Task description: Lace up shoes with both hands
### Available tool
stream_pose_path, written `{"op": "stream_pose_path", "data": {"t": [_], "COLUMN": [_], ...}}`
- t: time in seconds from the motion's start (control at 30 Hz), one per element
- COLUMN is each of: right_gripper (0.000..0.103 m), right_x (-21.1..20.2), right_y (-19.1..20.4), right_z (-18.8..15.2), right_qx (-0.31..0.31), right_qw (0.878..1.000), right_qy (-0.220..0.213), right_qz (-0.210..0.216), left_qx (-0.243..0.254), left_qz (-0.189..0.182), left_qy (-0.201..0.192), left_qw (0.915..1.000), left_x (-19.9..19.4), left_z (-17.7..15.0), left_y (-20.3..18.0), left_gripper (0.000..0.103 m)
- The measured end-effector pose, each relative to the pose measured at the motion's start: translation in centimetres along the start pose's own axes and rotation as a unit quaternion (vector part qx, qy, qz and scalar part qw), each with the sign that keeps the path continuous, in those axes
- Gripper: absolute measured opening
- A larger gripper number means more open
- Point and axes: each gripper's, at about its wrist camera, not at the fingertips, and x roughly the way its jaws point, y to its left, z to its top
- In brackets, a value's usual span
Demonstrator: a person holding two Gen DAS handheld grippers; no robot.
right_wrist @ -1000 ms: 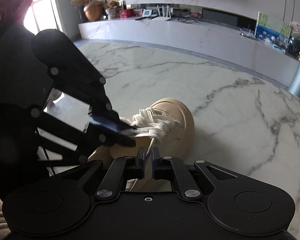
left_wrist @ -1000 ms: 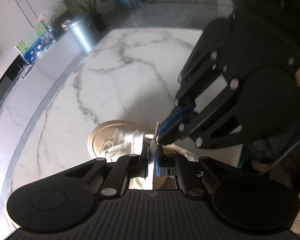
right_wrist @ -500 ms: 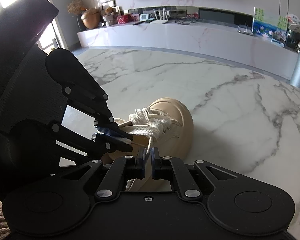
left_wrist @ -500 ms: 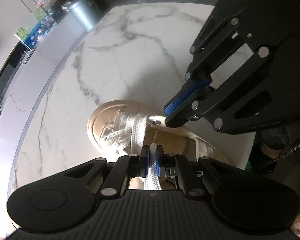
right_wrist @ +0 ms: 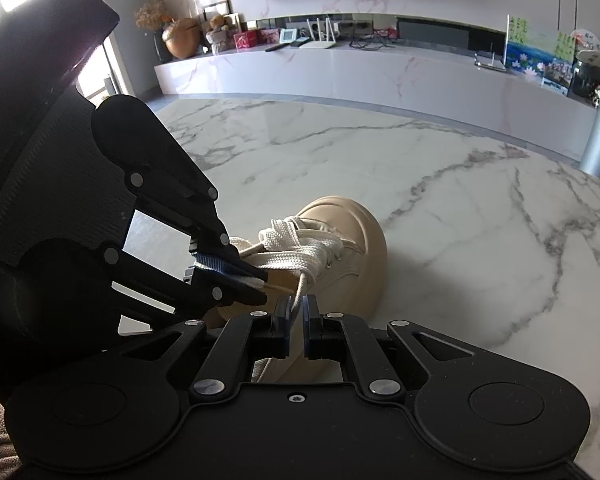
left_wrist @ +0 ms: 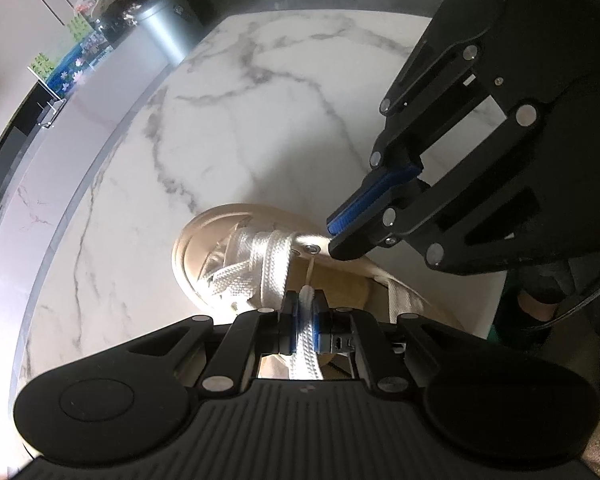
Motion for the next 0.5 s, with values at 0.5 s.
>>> {"op": "stream_pose_path", "data": {"t": [0.5], "right_gripper": [0.004], "right_x": [0.26], "right_y": [0.13], "right_z": [0.05], "right_qx": [-0.002], "right_qw": [1.000], "right_qy": [-0.001], "right_qz": [0.000], "left_qx": [-0.004], "left_qz": [-0.004], "left_qy": [-0.008], "left_qw": [1.0000], "left_x": [0.32], "left_z": [0.45], "left_y": [-0.02], "left_gripper": [0.006]}}
